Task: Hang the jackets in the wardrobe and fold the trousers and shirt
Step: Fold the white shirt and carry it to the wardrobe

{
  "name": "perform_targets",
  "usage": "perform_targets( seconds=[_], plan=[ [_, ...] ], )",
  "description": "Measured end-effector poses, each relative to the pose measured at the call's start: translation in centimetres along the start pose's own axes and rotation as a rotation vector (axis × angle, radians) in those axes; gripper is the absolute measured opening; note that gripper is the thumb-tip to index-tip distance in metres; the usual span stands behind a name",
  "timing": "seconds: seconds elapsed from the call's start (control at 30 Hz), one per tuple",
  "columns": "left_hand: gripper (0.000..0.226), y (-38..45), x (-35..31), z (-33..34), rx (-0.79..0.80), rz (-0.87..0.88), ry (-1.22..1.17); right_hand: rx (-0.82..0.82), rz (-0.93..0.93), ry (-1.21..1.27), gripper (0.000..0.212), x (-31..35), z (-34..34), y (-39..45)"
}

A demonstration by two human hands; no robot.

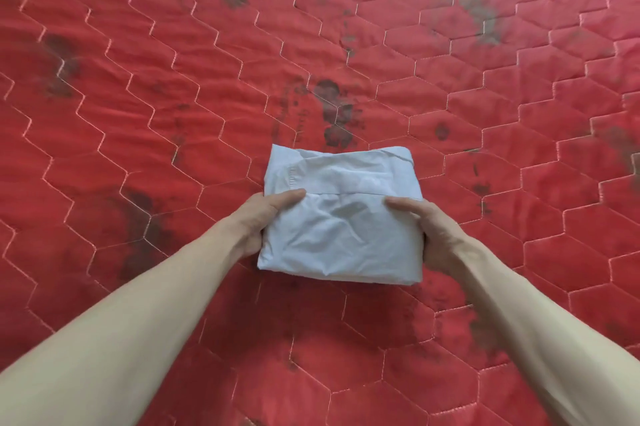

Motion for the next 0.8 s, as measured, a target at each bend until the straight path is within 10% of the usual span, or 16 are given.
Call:
perform_targets(
  seconds=[0.8],
  plan=[
    [0.042,-49.7,-8.3,2.0,-0.084,0.352,-0.213,0.21,-0.38,-0.292,0.05,15.6,14.0,-46.2]
  ],
)
Point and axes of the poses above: each hand's wrist, its own y-axis towards the middle knuckle, its own z-axis out of the palm, x = y × z, the point moved 7 cm from there along y, towards the middle knuckle, and after that the axes turned 2 degrees about y, right-handed, at the moved point
